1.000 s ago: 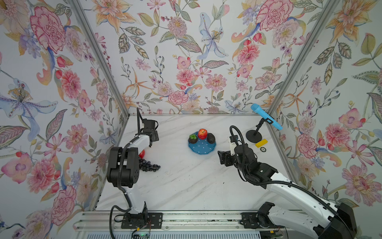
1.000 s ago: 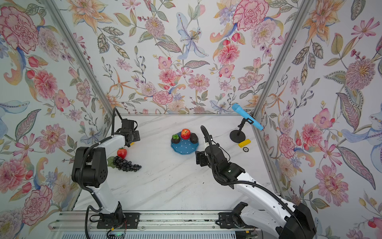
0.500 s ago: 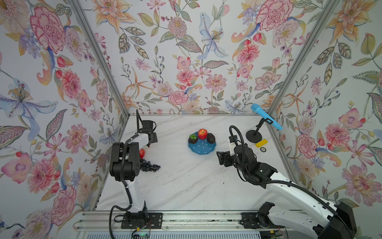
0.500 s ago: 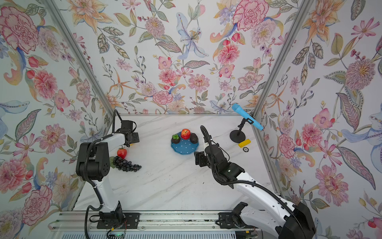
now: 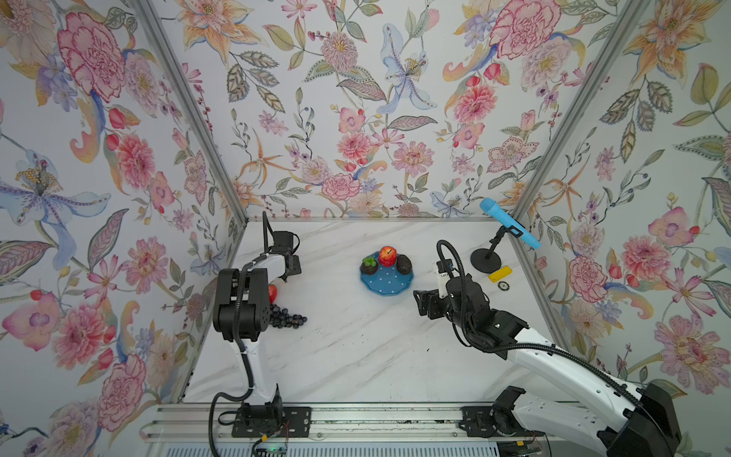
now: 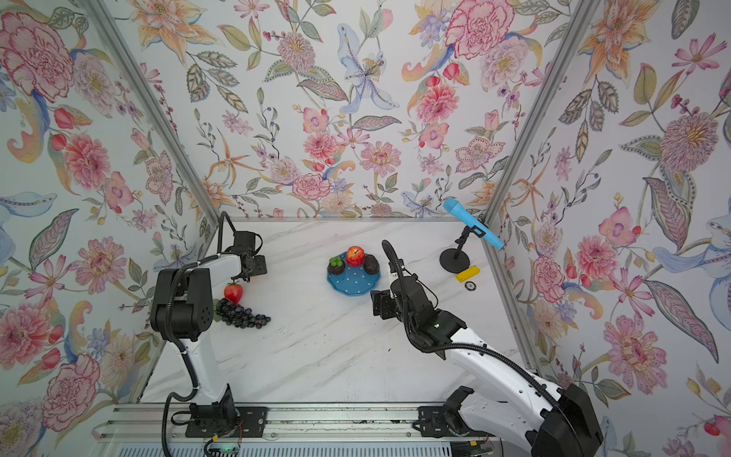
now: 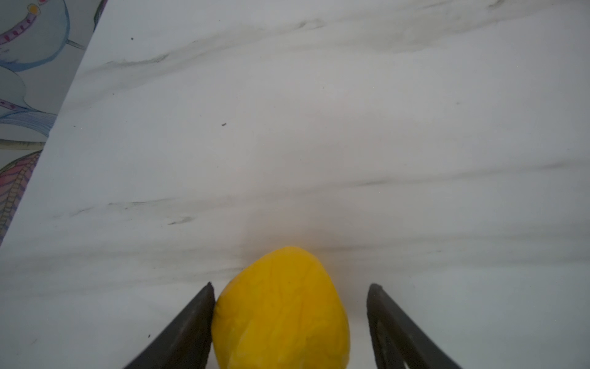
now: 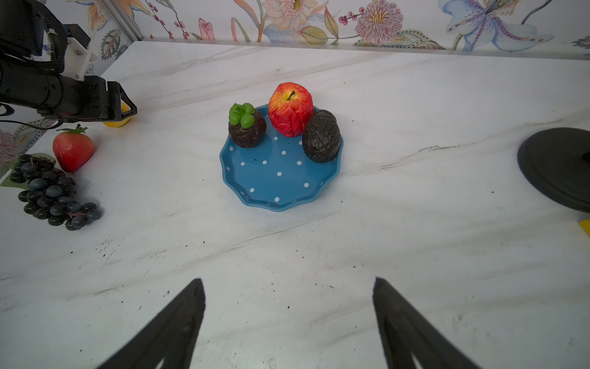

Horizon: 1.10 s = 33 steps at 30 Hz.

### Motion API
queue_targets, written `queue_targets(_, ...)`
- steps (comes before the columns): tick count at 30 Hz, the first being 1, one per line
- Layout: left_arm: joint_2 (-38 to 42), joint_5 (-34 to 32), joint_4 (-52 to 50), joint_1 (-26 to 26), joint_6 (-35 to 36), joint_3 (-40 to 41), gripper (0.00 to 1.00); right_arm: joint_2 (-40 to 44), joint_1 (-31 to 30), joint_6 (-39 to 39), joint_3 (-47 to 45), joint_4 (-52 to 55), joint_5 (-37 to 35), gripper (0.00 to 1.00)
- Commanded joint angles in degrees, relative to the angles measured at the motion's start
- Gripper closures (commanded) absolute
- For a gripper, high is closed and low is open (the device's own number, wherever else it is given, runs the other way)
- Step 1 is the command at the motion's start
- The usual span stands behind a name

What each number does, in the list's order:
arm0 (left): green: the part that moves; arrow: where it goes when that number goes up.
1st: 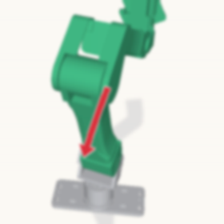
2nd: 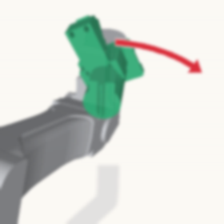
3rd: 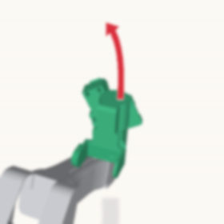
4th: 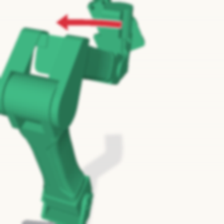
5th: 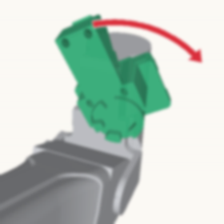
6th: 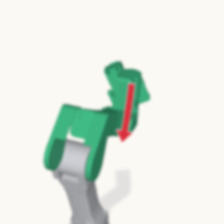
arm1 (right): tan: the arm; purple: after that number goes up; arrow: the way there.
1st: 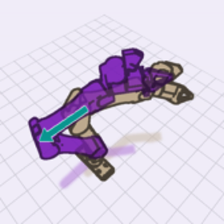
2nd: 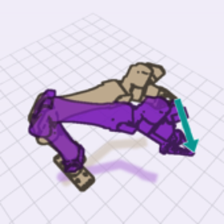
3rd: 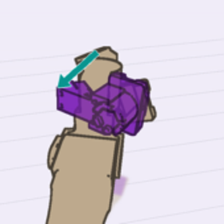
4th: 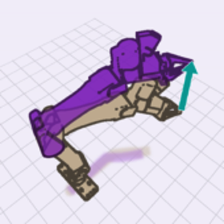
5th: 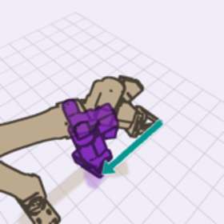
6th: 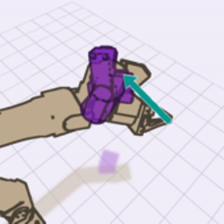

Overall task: Arrange fruit in a fruit bowl
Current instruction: Move the fruit to the top-left of the table.

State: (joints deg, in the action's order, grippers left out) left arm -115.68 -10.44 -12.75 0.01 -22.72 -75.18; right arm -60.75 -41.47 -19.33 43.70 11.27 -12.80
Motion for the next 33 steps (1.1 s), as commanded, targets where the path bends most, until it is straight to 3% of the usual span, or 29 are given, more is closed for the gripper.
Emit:
queue_targets(1,-1.45,1.43,-0.4,0.45,0.79,-1.77,0.26,-0.29,0.23,-0.99,0.34,0.24,0.14,0.17)
queue_targets(8,-2.09,1.06,-0.95,-0.24,1.92,-2.39,0.3,-0.02,0.2,-1.57,-0.3,0.34,-0.03,0.17)
queue_targets(18,-2.21,3.16,-0.53,-5.45,3.38,-1.93,0.33,-2.33,0.14,-2.1,-0.35,-0.5,-0.51,0.17)
queue_targets(33,4.48,6.43,7.17,-14.37,3.49,7.57,0.33,-4.6,0.01,-2.64,0.81,-0.9,0.01,0.17)
